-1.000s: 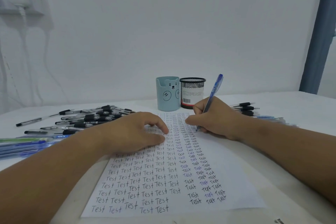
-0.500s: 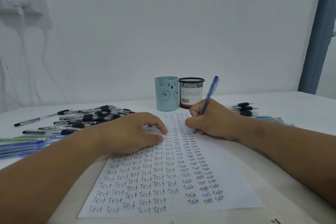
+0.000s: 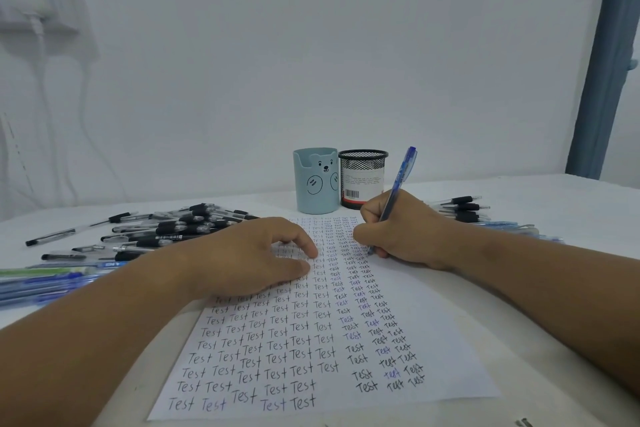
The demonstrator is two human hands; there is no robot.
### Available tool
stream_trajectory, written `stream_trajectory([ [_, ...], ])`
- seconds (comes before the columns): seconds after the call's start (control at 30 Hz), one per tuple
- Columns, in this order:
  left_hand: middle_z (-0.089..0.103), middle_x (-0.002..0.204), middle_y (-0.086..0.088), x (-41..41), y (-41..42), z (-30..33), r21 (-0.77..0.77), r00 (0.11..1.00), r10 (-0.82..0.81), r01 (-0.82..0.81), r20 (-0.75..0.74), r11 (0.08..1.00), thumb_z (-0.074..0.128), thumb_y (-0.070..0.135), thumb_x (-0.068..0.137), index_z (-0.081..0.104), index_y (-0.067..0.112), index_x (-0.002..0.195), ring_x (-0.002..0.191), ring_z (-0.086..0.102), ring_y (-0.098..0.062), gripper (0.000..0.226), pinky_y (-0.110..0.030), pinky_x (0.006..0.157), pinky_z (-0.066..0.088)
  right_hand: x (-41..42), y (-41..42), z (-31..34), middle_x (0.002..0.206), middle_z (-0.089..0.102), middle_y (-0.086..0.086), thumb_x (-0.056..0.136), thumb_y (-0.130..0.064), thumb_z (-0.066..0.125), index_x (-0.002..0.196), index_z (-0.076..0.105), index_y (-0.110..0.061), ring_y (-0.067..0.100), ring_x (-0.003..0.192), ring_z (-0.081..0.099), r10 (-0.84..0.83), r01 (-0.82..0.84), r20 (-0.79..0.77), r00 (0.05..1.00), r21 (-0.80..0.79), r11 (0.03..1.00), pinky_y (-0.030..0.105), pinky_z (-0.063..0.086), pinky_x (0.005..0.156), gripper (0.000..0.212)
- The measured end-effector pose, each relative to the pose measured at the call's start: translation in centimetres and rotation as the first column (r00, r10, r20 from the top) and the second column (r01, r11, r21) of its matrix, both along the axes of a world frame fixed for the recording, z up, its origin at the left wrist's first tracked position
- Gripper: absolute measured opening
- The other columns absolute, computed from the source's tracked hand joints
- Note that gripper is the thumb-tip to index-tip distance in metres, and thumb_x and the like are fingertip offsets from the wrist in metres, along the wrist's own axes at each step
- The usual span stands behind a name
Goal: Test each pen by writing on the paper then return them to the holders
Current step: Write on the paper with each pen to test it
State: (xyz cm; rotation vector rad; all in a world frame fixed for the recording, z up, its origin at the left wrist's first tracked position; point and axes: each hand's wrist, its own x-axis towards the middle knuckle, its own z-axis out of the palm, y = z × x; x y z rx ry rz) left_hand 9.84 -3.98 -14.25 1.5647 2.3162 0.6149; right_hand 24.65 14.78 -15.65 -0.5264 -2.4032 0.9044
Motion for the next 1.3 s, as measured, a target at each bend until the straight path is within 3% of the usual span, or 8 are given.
stream_trajectory([
  [0.57, 0.049, 0.12, 0.029, 0.14, -0.03, 0.16, -0.017, 1.0, -0.011, 0.011, -0.018, 1.0, 0.064, 0.049, 0.094, 0.064, 0.054, 0.107, 0.101, 0.044, 0.014, 0.014, -0.024, 0.092, 0.034, -0.24, 0.76, -0.24, 0.044, 0.036, -0.006, 0.083, -0.01, 0.067, 0.048, 0.035, -0.02, 0.016, 0.05, 0.047, 0.01, -0.01, -0.004, 1.0, 0.043, 0.999, 0.026, 0.038, 0.056, 0.048],
  [0.73, 0.049, 0.109, 0.027, 0.16, -0.09, 0.17, -0.016, 1.0, -0.024, 0.024, -0.01, 1.0, 0.064, 0.047, 0.095, 0.064, 0.053, 0.108, 0.092, 0.044, 0.012, 0.015, -0.024, 0.09, 0.034, -0.28, 0.76, -0.22, 0.045, 0.033, -0.004, 0.083, -0.009, 0.066, 0.05, 0.034, -0.019, 0.017, 0.052, 0.043, 0.019, -0.019, 0.01, 1.0, 0.036, 0.999, 0.026, 0.035, 0.056, 0.047],
  [0.9, 0.05, 0.129, 0.025, 0.07, -0.13, 0.2, -0.028, 1.0, -0.018, 0.018, -0.012, 0.999, 0.064, 0.048, 0.094, 0.064, 0.054, 0.109, 0.111, 0.046, 0.005, 0.016, -0.026, 0.1, 0.034, -0.27, 0.86, -0.35, 0.044, 0.034, -0.005, 0.083, -0.009, 0.066, 0.048, 0.034, -0.019, 0.016, 0.054, 0.045, 0.013, -0.013, -0.01, 1.0, 0.044, 0.999, 0.027, 0.037, 0.058, 0.048],
  [1.1, 0.047, 0.114, 0.035, 0.3, -0.06, 0.25, -0.023, 1.0, -0.015, 0.015, -0.019, 1.0, 0.064, 0.047, 0.095, 0.063, 0.053, 0.109, 0.1, 0.046, 0.013, 0.016, -0.02, 0.087, 0.036, -0.3, 0.84, -0.24, 0.043, 0.031, -0.005, 0.084, -0.008, 0.065, 0.05, 0.033, -0.019, 0.018, 0.051, 0.039, 0.008, -0.008, 0.002, 1.0, 0.025, 1.0, 0.024, 0.033, 0.052, 0.048],
  [1.3, 0.047, 0.112, 0.033, 0.2, -0.14, 0.23, -0.028, 1.0, -0.018, 0.017, -0.008, 0.999, 0.064, 0.048, 0.095, 0.063, 0.053, 0.109, 0.098, 0.042, 0.014, 0.015, -0.024, 0.094, 0.033, -0.3, 0.84, -0.32, 0.045, 0.034, -0.003, 0.083, -0.008, 0.066, 0.048, 0.035, -0.019, 0.017, 0.052, 0.044, 0.01, -0.01, 0.024, 1.0, 0.006, 1.0, 0.025, 0.036, 0.054, 0.047],
])
